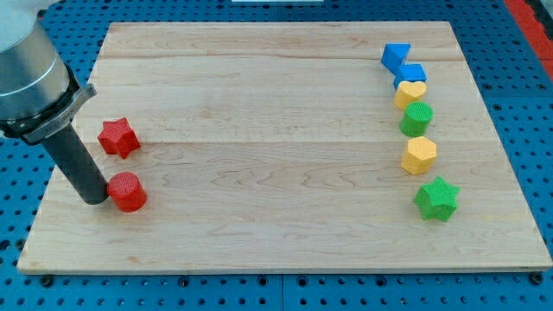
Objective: Place the red circle at the top of the triangle
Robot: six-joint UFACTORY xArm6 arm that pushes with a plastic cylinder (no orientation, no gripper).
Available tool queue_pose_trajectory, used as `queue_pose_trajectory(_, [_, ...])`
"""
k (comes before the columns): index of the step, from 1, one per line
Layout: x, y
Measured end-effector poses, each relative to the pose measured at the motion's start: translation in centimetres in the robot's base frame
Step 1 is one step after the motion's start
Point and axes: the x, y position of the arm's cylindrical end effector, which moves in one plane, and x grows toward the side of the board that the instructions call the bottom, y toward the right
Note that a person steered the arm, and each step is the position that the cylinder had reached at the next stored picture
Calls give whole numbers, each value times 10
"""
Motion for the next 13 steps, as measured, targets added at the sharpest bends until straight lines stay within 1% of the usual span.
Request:
queue_pose_trajectory(2, [7, 2])
queue_pose_trajectory(3, [-27, 78])
queue_pose_trajectory(4, [-27, 166])
queue_pose_trajectory(5, [29, 164])
queue_pose_trajectory(6, [75, 165])
queue_pose_trajectory(7, [56, 232])
queue_pose_trajectory(8, [-10, 195])
queue_pose_trajectory(9, [9, 163])
queue_pose_trajectory(10, [1, 114])
queue_pose_trajectory(11, [-72, 115])
queue_pose_trajectory(12, [-112, 125])
queue_pose_trajectory(13, [-173, 155])
